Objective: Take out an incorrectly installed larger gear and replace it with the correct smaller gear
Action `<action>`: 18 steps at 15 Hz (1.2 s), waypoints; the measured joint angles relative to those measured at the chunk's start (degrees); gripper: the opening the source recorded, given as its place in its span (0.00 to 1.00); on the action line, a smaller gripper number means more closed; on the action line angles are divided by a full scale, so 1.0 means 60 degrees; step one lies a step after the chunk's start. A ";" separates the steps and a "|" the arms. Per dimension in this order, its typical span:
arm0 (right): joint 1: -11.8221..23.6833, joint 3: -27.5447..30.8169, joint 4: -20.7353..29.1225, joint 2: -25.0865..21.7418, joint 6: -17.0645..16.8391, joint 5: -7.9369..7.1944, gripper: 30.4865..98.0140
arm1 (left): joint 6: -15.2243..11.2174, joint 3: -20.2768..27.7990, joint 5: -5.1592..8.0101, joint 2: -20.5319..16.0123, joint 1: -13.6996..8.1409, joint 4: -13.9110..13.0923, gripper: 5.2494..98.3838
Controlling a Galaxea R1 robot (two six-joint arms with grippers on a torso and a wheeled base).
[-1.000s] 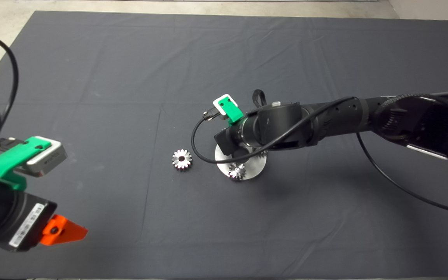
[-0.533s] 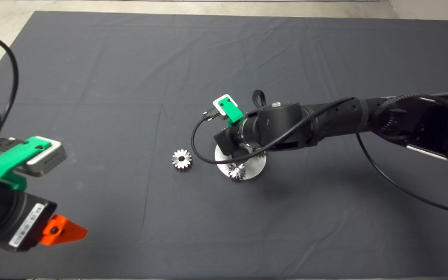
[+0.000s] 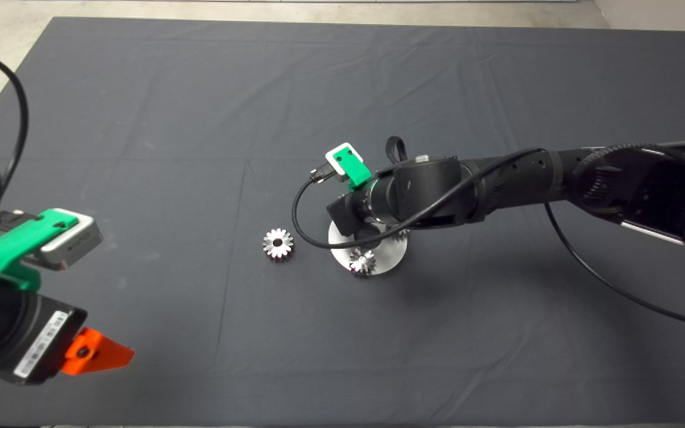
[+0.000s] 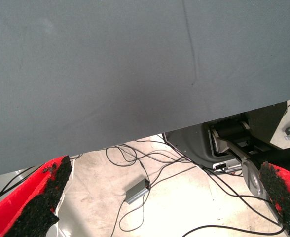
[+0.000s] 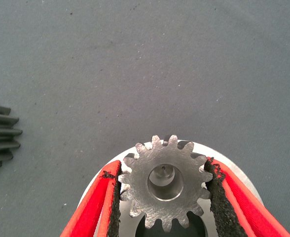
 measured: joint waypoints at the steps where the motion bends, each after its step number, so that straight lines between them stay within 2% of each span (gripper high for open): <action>1: -0.0022 -0.0069 0.0004 -0.0001 -0.0002 0.0053 0.15 | 0.0000 0.0000 0.0000 0.0000 0.0000 0.0000 0.99; 18: -0.0098 -0.0120 -0.0001 0.0004 0.0000 0.0028 0.15 | 0.0000 0.0000 0.0000 -0.0003 0.0000 -0.0002 0.99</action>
